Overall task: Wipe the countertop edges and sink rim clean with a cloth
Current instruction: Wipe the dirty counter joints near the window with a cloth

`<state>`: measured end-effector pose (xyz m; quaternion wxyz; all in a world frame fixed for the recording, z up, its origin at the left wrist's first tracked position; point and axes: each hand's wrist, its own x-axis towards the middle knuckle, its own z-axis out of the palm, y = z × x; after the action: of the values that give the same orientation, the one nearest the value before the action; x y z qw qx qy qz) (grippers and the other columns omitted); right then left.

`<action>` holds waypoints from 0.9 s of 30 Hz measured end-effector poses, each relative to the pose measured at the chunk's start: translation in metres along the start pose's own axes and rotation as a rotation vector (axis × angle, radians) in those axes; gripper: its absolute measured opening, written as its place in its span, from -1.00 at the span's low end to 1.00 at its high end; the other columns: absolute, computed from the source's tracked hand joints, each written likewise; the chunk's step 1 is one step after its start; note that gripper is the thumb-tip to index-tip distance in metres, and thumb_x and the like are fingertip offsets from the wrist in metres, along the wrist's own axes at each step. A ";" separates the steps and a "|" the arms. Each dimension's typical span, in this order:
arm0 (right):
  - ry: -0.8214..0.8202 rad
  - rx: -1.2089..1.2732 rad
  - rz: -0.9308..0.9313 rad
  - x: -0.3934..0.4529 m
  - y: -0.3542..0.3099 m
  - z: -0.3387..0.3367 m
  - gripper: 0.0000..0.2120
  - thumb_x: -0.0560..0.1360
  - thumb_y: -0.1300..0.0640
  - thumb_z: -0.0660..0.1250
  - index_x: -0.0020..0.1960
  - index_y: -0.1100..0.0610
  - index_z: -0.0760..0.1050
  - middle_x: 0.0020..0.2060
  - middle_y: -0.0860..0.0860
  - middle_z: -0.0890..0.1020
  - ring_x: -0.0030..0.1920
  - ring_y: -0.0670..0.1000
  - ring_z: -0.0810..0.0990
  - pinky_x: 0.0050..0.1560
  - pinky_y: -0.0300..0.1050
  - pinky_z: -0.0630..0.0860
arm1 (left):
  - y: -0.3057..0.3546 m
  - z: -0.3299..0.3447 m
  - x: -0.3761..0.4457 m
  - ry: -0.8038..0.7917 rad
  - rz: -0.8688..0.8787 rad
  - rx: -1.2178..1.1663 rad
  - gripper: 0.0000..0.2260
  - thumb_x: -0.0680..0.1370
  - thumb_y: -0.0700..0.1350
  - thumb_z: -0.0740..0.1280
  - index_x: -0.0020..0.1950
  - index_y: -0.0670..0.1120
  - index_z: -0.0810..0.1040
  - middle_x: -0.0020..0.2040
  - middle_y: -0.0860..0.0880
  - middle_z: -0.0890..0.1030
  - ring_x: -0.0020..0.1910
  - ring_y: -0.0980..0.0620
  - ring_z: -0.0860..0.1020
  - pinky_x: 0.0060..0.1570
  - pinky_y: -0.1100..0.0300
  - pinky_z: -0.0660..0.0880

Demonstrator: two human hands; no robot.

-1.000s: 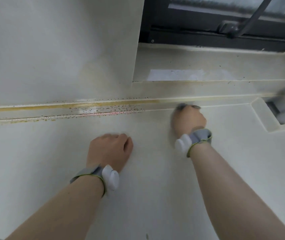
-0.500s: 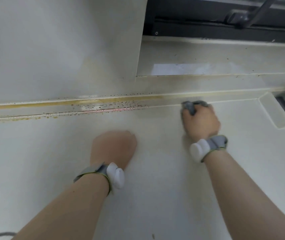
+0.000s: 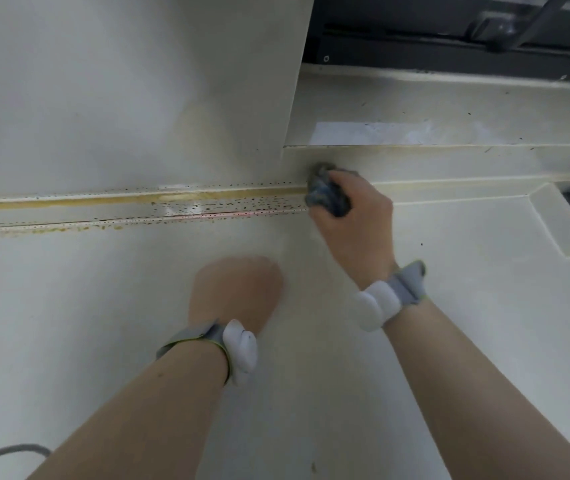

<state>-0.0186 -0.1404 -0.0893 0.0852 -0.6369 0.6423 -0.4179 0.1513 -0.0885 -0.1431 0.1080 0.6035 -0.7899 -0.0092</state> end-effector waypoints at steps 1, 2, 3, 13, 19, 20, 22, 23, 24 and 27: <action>0.005 -0.086 -0.094 0.000 0.003 0.011 -0.77 0.36 0.12 0.32 -0.01 0.13 0.60 -0.22 0.02 0.60 -0.26 0.06 0.54 -0.24 -0.03 0.54 | 0.000 0.000 0.000 -0.001 -0.004 0.003 -0.64 0.55 0.08 0.22 -0.39 -0.04 0.33 -0.53 0.04 0.38 -0.53 -0.01 0.34 -0.48 0.24 0.15; -0.002 -0.176 -0.172 0.000 0.009 0.019 -0.74 0.37 0.12 0.30 0.01 0.15 0.61 -0.22 0.06 0.60 -0.25 0.11 0.54 -0.27 -0.03 0.53 | 0.000 0.001 0.000 -0.001 -0.006 -0.002 -0.65 0.55 0.08 0.22 -0.39 -0.04 0.33 -0.53 0.04 0.40 -0.52 -0.02 0.36 -0.49 0.24 0.19; -0.018 -0.257 -0.246 0.000 0.019 0.024 -0.71 0.38 0.12 0.29 0.04 0.17 0.62 -0.20 0.08 0.61 -0.23 0.15 0.55 -0.29 -0.01 0.54 | 0.000 0.001 0.001 -0.003 -0.011 -0.006 -0.65 0.55 0.08 0.22 -0.38 -0.05 0.32 -0.52 0.03 0.41 -0.51 -0.04 0.38 -0.49 0.23 0.23; -0.083 -0.489 -0.719 0.034 0.109 -0.036 -0.83 0.46 0.28 0.37 0.02 0.31 0.61 -0.25 0.16 0.59 -0.25 0.20 0.51 -0.12 0.01 0.47 | 0.001 0.000 -0.001 -0.033 -0.044 0.012 -0.64 0.55 0.09 0.23 -0.39 -0.04 0.30 -0.53 0.04 0.37 -0.52 0.00 0.34 -0.50 0.24 0.24; 0.025 -0.675 -0.327 0.039 0.177 -0.103 -0.79 0.47 0.16 0.32 0.04 0.25 0.61 -0.15 0.19 0.65 -0.22 0.24 0.50 -0.16 0.01 0.45 | 0.001 -0.001 0.001 -0.059 -0.063 0.024 -0.64 0.56 0.11 0.21 -0.37 -0.04 0.32 -0.52 0.05 0.38 -0.50 0.00 0.35 -0.49 0.24 0.32; 0.055 -0.685 -0.197 0.038 0.176 -0.105 -0.79 0.46 0.16 0.31 0.03 0.22 0.61 -0.15 0.19 0.65 -0.21 0.24 0.50 -0.21 -0.01 0.44 | 0.002 -0.001 0.001 -0.058 -0.059 0.029 -0.64 0.56 0.11 0.20 -0.37 -0.03 0.32 -0.52 0.05 0.37 -0.50 0.01 0.35 -0.49 0.24 0.31; 0.087 -0.674 0.045 0.038 0.161 -0.093 -0.84 0.43 0.17 0.29 -0.05 0.20 0.58 -0.19 0.19 0.63 -0.20 0.24 0.47 -0.28 -0.05 0.35 | 0.003 -0.003 0.002 -0.053 -0.059 0.042 -0.64 0.56 0.11 0.20 -0.37 -0.03 0.31 -0.52 0.06 0.36 -0.51 0.02 0.33 -0.49 0.25 0.25; 0.098 -0.660 0.130 0.038 0.151 -0.084 -0.86 0.42 0.18 0.28 -0.10 0.20 0.57 -0.21 0.20 0.61 -0.19 0.23 0.46 -0.30 -0.07 0.29 | 0.004 -0.004 0.002 -0.053 -0.064 0.047 -0.65 0.55 0.11 0.20 -0.38 -0.03 0.30 -0.53 0.06 0.37 -0.51 0.02 0.33 -0.48 0.25 0.21; 0.107 -0.648 0.180 0.038 0.140 -0.074 -0.87 0.41 0.18 0.27 -0.13 0.21 0.55 -0.23 0.20 0.60 -0.19 0.23 0.46 -0.30 -0.08 0.25 | 0.005 -0.005 0.002 -0.049 -0.069 0.049 -0.65 0.54 0.10 0.20 -0.38 -0.03 0.30 -0.53 0.06 0.37 -0.51 0.02 0.32 -0.48 0.25 0.18; 0.102 -0.590 0.191 0.032 0.116 -0.052 -0.86 0.39 0.17 0.26 -0.16 0.21 0.55 -0.26 0.18 0.58 -0.17 0.22 0.47 -0.31 -0.11 0.24 | 0.007 -0.007 0.002 -0.046 -0.071 0.067 -0.65 0.54 0.09 0.21 -0.39 -0.03 0.28 -0.53 0.08 0.32 -0.51 0.03 0.31 -0.46 0.25 0.10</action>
<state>-0.1440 -0.1653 -0.1171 -0.0968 -0.5492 0.7962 -0.2348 0.1452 -0.0878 -0.1349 0.0690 0.6342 -0.7701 -0.0006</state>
